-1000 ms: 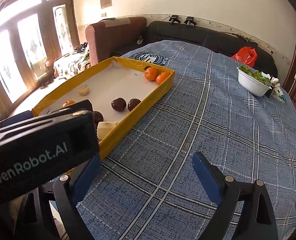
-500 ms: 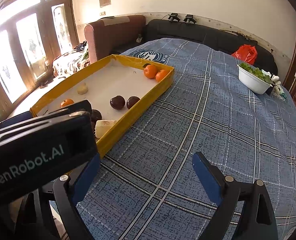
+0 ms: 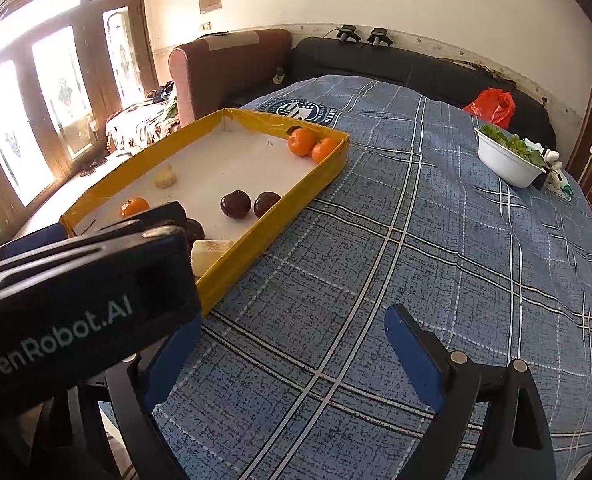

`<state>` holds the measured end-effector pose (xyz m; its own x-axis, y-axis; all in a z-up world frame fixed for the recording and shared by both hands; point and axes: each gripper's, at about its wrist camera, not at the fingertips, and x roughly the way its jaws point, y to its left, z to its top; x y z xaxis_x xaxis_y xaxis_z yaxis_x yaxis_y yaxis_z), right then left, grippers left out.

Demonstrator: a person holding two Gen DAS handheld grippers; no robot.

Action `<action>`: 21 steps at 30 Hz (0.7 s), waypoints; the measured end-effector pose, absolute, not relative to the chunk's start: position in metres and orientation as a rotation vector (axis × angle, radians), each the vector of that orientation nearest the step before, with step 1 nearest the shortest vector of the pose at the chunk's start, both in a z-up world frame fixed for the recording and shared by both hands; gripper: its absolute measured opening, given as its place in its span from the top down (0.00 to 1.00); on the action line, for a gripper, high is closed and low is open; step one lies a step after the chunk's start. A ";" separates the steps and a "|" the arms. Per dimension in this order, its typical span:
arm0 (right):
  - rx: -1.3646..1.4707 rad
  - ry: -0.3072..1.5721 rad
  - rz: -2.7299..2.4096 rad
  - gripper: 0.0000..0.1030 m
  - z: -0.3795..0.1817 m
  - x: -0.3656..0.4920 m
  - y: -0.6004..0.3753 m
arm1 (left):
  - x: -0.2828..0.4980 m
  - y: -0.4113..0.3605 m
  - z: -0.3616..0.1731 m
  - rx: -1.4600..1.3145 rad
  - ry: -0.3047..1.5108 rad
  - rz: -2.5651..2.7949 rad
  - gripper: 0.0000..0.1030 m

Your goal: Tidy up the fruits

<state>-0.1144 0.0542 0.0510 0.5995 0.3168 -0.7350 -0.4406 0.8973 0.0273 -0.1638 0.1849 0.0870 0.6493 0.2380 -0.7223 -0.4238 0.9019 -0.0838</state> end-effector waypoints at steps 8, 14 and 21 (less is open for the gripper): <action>-0.166 0.822 0.443 0.07 0.049 -0.114 0.056 | -0.162 0.185 0.084 -0.255 0.782 0.378 0.00; -0.170 0.827 0.444 0.07 0.046 -0.114 0.056 | -0.161 0.186 0.083 -0.258 0.787 0.376 0.00; -0.168 0.828 0.444 0.07 0.046 -0.113 0.056 | -0.161 0.186 0.083 -0.253 0.784 0.376 0.00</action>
<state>-0.1132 0.0562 0.0464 0.5911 0.3152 -0.7425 -0.4443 0.8955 0.0263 -0.1614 0.1859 0.0829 0.6471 0.2336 -0.7257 -0.4191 0.9042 -0.0827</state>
